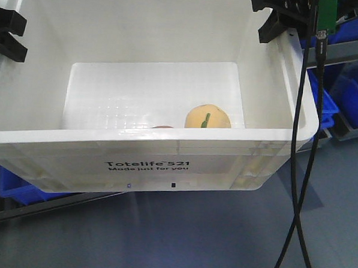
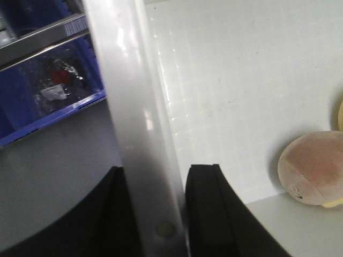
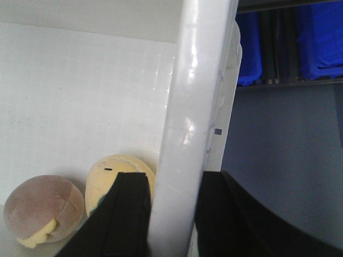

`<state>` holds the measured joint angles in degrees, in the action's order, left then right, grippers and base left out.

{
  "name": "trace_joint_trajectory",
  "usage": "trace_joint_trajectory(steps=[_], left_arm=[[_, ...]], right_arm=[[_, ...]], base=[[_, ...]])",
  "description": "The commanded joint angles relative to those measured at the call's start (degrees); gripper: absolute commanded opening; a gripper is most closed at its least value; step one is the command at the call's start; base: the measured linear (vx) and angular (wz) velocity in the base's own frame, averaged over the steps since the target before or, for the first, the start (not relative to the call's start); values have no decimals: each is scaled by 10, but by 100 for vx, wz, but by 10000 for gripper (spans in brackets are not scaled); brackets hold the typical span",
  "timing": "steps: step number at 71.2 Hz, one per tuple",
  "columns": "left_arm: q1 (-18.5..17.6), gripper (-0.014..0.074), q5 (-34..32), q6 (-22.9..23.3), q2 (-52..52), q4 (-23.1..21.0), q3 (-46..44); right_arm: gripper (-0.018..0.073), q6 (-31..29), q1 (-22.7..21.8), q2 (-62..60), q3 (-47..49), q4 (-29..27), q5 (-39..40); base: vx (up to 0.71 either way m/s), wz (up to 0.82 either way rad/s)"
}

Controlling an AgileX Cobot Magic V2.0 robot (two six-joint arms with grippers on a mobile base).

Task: Place moving items into box and shelve
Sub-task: 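Keep gripping the tote walls as the base drives along the blue shelving, then hold the tote steady above the shelf's roller lane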

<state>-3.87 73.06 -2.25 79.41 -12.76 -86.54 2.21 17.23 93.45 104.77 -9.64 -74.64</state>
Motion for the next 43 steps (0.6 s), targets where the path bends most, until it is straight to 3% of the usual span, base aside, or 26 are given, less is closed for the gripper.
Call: trace_joint_trajectory(steps=[1, 43], left_arm=[[-4, -17, -51, -10, -23, -45, -25], [-4, -17, -51, -10, -23, -45, -25]], right_arm=[[-12, -9, 3, -35, 28, -44, 14], [-12, -9, 3, -35, 28, -44, 14]], base=[[10, 63], [13, 62]])
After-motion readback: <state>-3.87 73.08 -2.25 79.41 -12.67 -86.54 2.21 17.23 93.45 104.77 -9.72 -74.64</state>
